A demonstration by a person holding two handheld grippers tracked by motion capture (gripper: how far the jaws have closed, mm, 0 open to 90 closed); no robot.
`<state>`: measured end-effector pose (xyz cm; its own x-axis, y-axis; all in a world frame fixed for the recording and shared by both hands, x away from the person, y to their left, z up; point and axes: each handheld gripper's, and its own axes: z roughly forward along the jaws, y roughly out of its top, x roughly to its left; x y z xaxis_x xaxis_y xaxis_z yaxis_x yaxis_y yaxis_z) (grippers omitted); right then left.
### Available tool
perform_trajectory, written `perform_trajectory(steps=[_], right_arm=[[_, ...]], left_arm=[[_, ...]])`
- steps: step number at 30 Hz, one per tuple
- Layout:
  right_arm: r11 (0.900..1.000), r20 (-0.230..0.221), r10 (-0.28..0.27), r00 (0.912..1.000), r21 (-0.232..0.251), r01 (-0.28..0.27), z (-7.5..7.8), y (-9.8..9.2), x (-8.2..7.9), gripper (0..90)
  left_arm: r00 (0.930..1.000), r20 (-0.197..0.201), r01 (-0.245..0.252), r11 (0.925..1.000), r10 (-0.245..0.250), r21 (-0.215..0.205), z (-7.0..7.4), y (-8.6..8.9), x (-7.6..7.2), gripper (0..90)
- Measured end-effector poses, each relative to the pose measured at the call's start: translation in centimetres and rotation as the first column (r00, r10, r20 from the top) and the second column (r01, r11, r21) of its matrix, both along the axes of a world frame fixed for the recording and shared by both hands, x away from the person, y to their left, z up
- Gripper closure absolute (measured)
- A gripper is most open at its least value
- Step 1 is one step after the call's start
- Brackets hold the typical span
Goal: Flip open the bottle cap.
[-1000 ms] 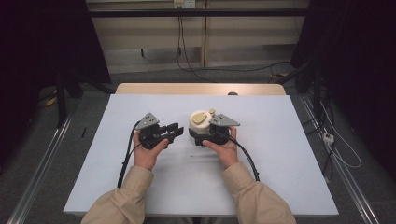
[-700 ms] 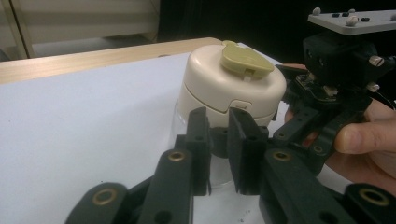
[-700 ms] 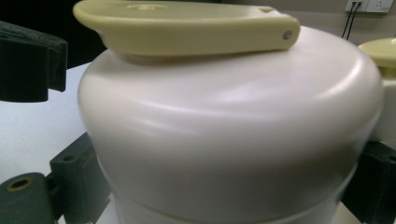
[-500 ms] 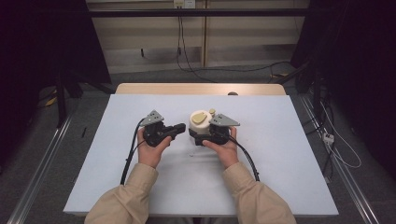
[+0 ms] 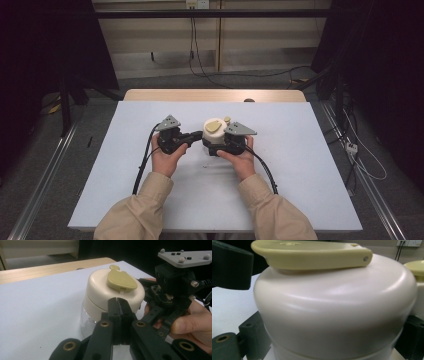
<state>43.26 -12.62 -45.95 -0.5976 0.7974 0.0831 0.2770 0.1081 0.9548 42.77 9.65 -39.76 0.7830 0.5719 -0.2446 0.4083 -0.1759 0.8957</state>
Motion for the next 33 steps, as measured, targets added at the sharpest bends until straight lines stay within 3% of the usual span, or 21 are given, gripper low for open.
perform_trajectory(steps=[12,33], right_arm=[[1.0,-0.001,0.0,1.0,0.0,0.0,0.0,0.0,0.0,6.3],[1.0,-0.004,0.0,1.0,0.0,0.0,0.0,0.0,0.0,6.3]], left_arm=[[1.0,-0.006,0.002,0.9996,-0.002,0.027,0.3,-0.8,0.4,90.0],[1.0,0.0,-0.003,0.9998,0.003,0.021,1.0,-1.2,0.5,90.0]])
